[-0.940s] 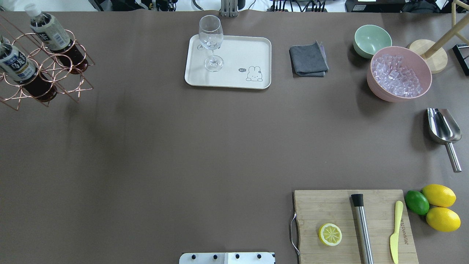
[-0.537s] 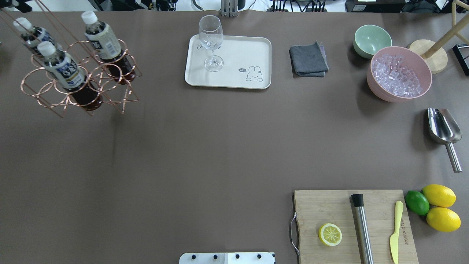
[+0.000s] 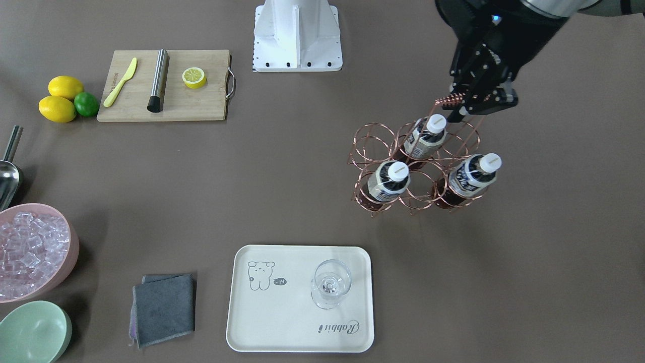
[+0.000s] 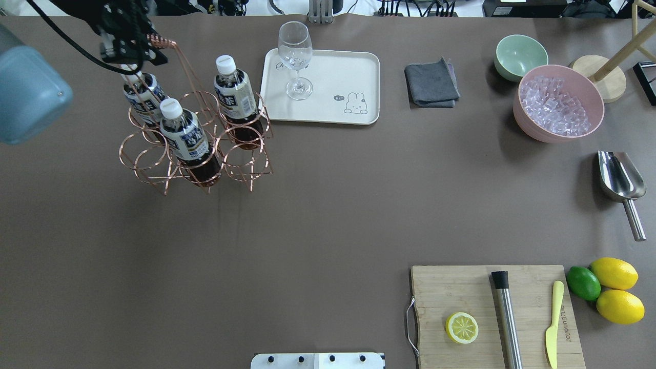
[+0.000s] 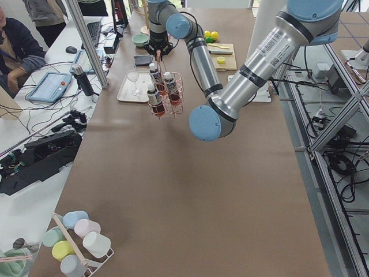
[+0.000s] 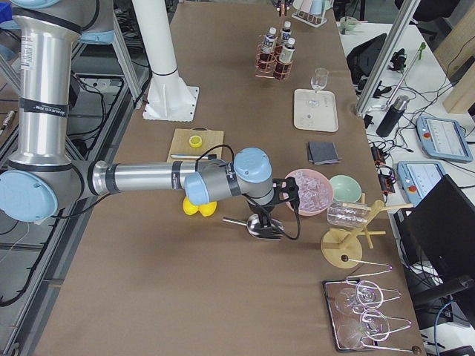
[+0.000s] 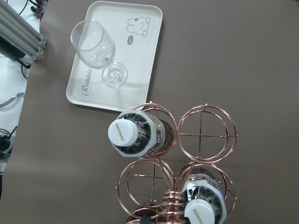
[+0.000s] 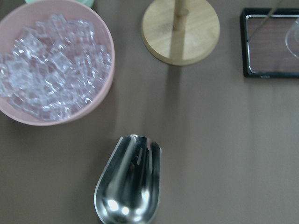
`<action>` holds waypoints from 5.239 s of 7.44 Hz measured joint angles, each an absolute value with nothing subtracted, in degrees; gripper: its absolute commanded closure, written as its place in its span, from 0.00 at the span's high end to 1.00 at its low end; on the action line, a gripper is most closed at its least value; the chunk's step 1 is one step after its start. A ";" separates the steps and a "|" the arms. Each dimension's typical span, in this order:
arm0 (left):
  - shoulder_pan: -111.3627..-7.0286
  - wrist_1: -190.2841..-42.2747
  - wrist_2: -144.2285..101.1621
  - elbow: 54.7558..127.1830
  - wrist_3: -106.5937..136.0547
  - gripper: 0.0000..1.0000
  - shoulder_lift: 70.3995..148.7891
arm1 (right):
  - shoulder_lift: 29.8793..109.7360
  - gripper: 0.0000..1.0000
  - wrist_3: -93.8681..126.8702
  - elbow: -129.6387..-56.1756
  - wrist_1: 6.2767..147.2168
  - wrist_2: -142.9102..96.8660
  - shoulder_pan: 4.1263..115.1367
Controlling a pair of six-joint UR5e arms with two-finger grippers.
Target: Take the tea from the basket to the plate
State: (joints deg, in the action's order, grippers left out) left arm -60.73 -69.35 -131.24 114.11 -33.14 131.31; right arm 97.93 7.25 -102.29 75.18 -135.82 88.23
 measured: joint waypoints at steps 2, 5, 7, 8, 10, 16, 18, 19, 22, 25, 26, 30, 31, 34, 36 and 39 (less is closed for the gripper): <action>-52.68 -69.42 -125.89 114.08 -25.07 0.00 135.69 | 97.64 1.00 18.82 -102.33 58.70 -136.70 84.18; -41.35 -69.52 -117.23 113.30 -17.33 0.00 140.47 | 94.46 1.00 35.40 -102.52 37.66 -136.13 77.47; -37.45 -69.78 -114.07 111.86 -16.45 0.00 142.42 | 91.35 0.99 43.48 -102.51 26.69 -130.99 72.53; -36.68 -69.88 -113.61 111.34 -16.39 0.00 142.88 | 88.64 0.99 45.48 -102.70 24.09 -128.60 70.49; -36.13 -69.96 -113.41 110.98 -16.42 0.00 143.04 | 83.81 0.99 49.79 -104.10 22.56 -120.07 63.41; -36.04 -71.31 -112.75 110.51 -16.52 0.00 142.37 | 78.95 0.99 41.01 -112.37 34.03 -84.10 34.97; -36.03 -71.36 -112.23 110.54 -16.52 0.00 142.24 | 73.41 0.99 39.08 -112.33 41.00 -77.04 29.10; -36.04 -71.36 -112.18 110.57 -16.52 0.00 142.21 | 72.40 0.99 38.49 -112.08 42.16 -75.50 27.42; -36.03 -71.37 -112.11 110.64 -16.44 0.00 142.21 | 69.91 0.98 38.19 -109.92 42.78 -70.73 22.95; -35.92 -71.41 -112.12 110.65 -16.44 0.00 142.21 | 67.67 0.80 38.15 -107.28 42.72 -69.67 22.27; -35.89 -71.44 -112.14 110.62 -16.44 0.00 142.21 | 66.75 0.52 38.15 -106.19 42.71 -69.32 22.24; -35.86 -71.37 -112.06 110.60 -16.44 0.00 142.21 | 65.86 0.00 38.15 -103.90 42.25 -68.97 22.15; -35.86 -71.37 -112.06 110.63 -16.44 0.00 142.21 | 65.78 0.00 38.14 -104.11 42.23 -69.27 22.14; -35.86 -71.45 -112.06 110.66 -16.43 0.00 142.21 | 65.68 0.00 38.08 -106.61 43.00 -74.02 23.95; -35.86 -71.46 -112.06 110.72 -16.43 0.00 142.21 | 65.64 0.00 38.06 -109.84 46.64 -80.96 29.00; -35.86 -71.38 -112.06 110.80 -16.44 0.00 142.21 | 64.71 0.00 38.24 -112.28 49.79 -90.32 37.40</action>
